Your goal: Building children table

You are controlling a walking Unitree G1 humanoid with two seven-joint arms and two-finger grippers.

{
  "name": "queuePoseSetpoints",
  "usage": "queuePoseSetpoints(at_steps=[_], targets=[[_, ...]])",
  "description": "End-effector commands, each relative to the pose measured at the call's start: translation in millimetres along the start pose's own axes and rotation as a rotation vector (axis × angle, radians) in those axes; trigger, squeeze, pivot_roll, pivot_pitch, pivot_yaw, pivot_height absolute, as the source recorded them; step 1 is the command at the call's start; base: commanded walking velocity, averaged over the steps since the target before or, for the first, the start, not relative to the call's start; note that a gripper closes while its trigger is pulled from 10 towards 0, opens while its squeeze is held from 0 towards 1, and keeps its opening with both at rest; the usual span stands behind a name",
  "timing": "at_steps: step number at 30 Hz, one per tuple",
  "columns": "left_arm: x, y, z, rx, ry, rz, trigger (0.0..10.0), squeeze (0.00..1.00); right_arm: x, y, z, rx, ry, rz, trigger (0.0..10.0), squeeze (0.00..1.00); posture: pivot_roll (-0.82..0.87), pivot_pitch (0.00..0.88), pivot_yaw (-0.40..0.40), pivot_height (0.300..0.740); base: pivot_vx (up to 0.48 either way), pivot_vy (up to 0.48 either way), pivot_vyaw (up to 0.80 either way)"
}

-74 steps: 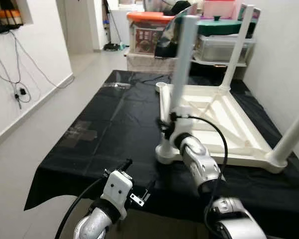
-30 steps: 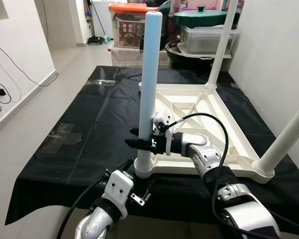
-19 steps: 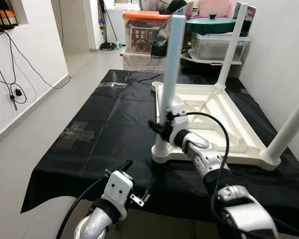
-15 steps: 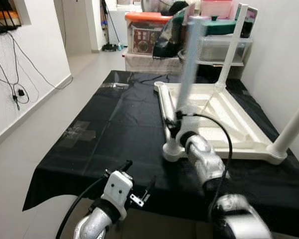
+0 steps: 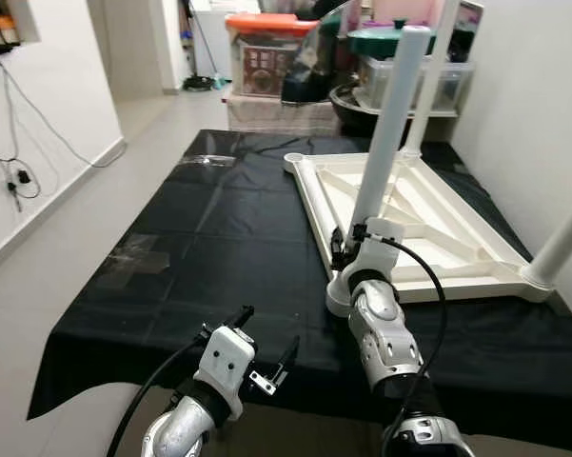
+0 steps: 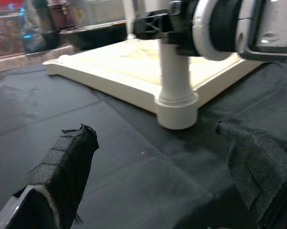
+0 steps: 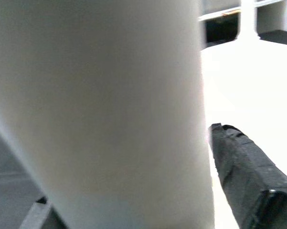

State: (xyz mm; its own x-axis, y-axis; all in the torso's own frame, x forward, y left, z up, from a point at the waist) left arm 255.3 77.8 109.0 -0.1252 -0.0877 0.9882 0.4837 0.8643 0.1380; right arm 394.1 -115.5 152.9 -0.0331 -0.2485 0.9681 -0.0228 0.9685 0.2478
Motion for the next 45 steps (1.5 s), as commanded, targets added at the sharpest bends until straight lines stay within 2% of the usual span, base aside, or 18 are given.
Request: queuePoseSetpoints(at_steps=[1,4,6,8,10,12,22,23,24,29,31,34,35,36,38,39,41,45], targets=[[-2,0.6,0.4,-0.001,0.015,-0.003,10.0,0.00,18,8.0,-8.4,0.198,-0.024,-0.064,10.0,0.00,0.11,0.000,-0.042,0.740,0.000,0.000,0.00],[-2,0.5,0.3,-0.001,0.015,-0.003,10.0,0.00,21,11.3,-9.1,0.313,0.003,-0.086,10.0,0.00,0.11,0.000,-0.045,0.740,0.000,0.000,0.00],[-2,0.4,0.1,-0.003,0.014,-0.003,10.0,0.00,24,20.8,-1.1,0.625,0.095,-0.067,10.0,0.00,0.12,0.000,-0.043,0.740,0.000,0.000,0.00],[-2,0.4,0.1,-0.003,0.014,-0.003,10.0,0.00,24,20.8,-1.1,0.625,0.095,-0.067,10.0,0.00,0.12,0.000,-0.043,0.740,0.000,0.000,0.00],[-2,0.4,0.1,-0.003,0.014,-0.005,10.0,0.00,28,33.6,15.2,0.929,0.176,-0.036,10.0,0.00,0.12,0.000,-0.047,0.740,0.000,0.000,0.00],[-2,0.5,0.2,-0.002,0.013,-0.006,10.0,0.00,27,41.4,22.6,1.047,0.202,0.002,10.0,0.00,0.12,0.000,-0.049,0.740,0.000,0.000,0.00],[-1,0.3,1.2,0.003,0.011,-0.009,10.0,0.00,8,69.5,32.6,1.240,0.265,0.115,10.0,0.00,0.14,0.000,-0.057,0.740,0.000,0.000,0.00],[-1,0.2,1.5,0.004,0.011,-0.009,10.0,0.00,4,73.4,30.5,1.213,0.269,0.121,0.5,0.00,0.13,0.000,-0.058,0.740,0.000,0.000,0.00],[-1,0.2,1.5,0.004,0.011,-0.009,10.0,0.00,4,73.4,30.5,1.213,0.269,0.121,0.5,0.00,0.13,0.000,-0.058,0.740,0.000,0.000,0.00],[-1,-0.3,1.7,0.005,0.012,-0.005,10.0,0.00,-1,66.0,9.2,0.933,0.213,0.169,0.0,0.00,0.13,0.000,-0.059,0.740,0.000,0.000,0.00],[-2,-0.3,1.9,0.004,0.013,-0.004,10.0,0.00,6,25.6,-16.7,0.481,0.156,0.185,0.0,0.00,0.12,0.000,-0.051,0.740,0.000,0.000,0.00],[-2,-0.3,1.9,0.004,0.013,-0.004,10.0,0.00,6,25.6,-16.7,0.481,0.156,0.185,0.0,0.00,0.12,0.000,-0.051,0.740,0.000,0.000,0.00],[-2,-0.3,2.0,0.002,0.014,-0.002,10.0,0.00,9,3.5,-22.1,0.287,0.134,0.190,0.0,0.00,0.12,0.000,-0.049,0.740,0.000,0.000,0.00],[-3,-0.5,1.6,-0.003,0.016,-0.001,10.0,0.00,14,-32.4,-20.6,0.009,0.105,0.206,0.0,0.00,0.11,0.000,-0.047,0.740,0.000,0.000,0.00],[-3,-0.5,1.6,-0.003,0.016,-0.001,10.0,0.00,14,-32.4,-20.6,0.009,0.105,0.206,0.0,0.00,0.11,0.000,-0.047,0.740,0.000,0.000,0.00],[-3,-0.8,1.3,-0.007,0.017,-0.001,10.0,0.00,16,-60.0,-12.8,-0.193,0.087,0.209,0.0,0.00,0.11,0.000,-0.045,0.740,0.000,0.000,0.00],[-3,-1.0,1.2,-0.010,0.018,-0.002,10.0,0.00,19,-83.1,-0.8,-0.358,0.068,0.207,0.0,0.00,0.11,0.000,-0.043,0.740,0.000,0.000,0.00],[-4,-1.2,1.1,-0.015,0.019,-0.003,10.0,0.00,19,-109.8,22.9,-0.544,0.058,0.182,0.0,0.00,0.10,0.000,-0.033,0.740,0.000,0.000,0.00]])
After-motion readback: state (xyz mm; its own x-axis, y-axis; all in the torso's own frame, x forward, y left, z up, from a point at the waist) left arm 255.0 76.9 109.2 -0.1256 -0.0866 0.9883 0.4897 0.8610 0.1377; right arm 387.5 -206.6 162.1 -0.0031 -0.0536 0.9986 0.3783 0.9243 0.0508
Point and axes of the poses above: a point about 5 cm out from each wrist's last joint towards the gripper, its own z axis pointing back from the gripper into the wrist, its own x axis along the axis of the wrist's last joint, y = z × x, the point moved 3 cm from there along -z, pointing out of the wrist towards the gripper, and after that the axes turned 1 degree about -z, right-handed, at the moved point
